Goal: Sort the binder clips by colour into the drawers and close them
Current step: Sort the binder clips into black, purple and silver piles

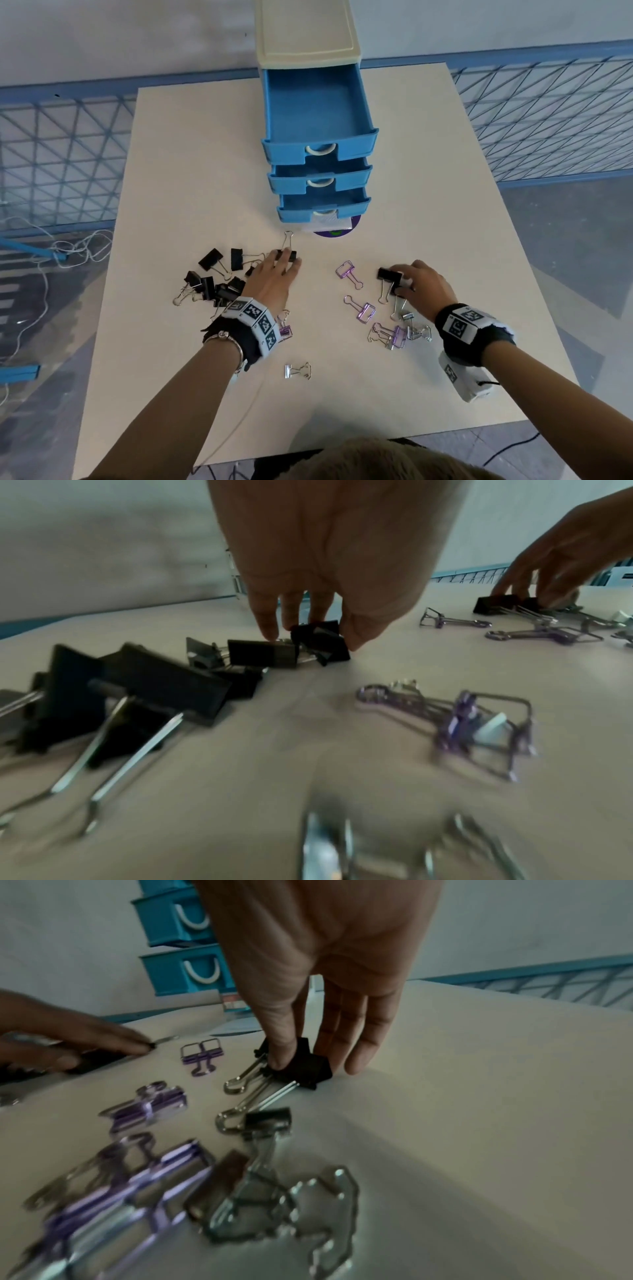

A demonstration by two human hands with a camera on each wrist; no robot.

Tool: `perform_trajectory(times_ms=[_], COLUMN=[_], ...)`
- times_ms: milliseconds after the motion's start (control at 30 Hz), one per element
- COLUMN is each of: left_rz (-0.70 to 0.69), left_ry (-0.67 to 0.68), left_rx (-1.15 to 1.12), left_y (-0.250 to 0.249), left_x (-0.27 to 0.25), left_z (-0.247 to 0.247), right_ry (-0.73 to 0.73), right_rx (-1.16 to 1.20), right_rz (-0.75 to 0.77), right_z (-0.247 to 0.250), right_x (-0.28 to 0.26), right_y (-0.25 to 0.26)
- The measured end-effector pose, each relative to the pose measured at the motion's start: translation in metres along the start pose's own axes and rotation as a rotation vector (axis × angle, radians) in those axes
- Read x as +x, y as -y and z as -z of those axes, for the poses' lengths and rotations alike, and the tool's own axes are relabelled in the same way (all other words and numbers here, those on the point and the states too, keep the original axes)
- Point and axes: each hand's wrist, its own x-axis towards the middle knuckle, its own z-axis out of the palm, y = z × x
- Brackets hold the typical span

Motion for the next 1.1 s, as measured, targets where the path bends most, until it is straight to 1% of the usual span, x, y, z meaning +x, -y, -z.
perform_trajectory(times_ms=[67,100,200,267,367,433,533,600,700,800,867,967,1100], left_rz=[0.009,0.008,-0.02,-0.089,-0.179,-0.214,-0.238,-0.254,-0.306,-0.34,-0.306,-0.22,0.022], left_ry=[-0.046,-0.095,-0.209,-0.183,-0.083,-0.033,0.024,0.016,0.0,-0.082,-0.137,-0.286,-0.328], left_rx=[-0.068,-0.09,-0.141,-0.216,-0.249,-0.215,-0.128,-0.109,-0.151,-0.189,-0.207,-0.297,-0.532], left_y=[0.003,0.002,-0.007,-0.029,-0.067,-0.086,-0.099,-0.102,-0.104,-0.103,-0.098,-0.08,-0.046], left_x=[-0.012,-0.017,-0.027,-0.028,-0.017,-0.007,0.001,-0.003,-0.021,-0.043,-0.055,-0.07,-0.098], left_z=[-0.005,-0.008,-0.013,-0.008,0.001,0.004,0.0,-0.01,-0.024,-0.032,-0.032,-0.028,-0.031], right_ry=[-0.025,-0.031,-0.025,-0.014,0.002,0.008,0.01,0.011,0.021,0.067,0.103,0.133,0.152], right_rx=[0.035,0.042,0.033,0.024,0.016,0.014,0.007,0.008,0.005,-0.011,-0.031,-0.046,-0.063], right_rz=[-0.033,-0.04,-0.018,-0.002,-0.002,-0.005,-0.004,0.011,0.063,0.132,0.184,0.258,0.322], right_z=[0.004,0.007,0.013,0.015,0.017,0.018,0.019,0.021,0.02,0.013,0.007,-0.005,-0.021], right_x=[0.006,0.009,0.018,0.023,0.03,0.032,0.034,0.035,0.04,0.048,0.053,0.058,0.064], right_y=[-0.003,-0.003,0.001,0.004,0.006,0.006,0.004,0.003,0.011,0.034,0.054,0.086,0.122])
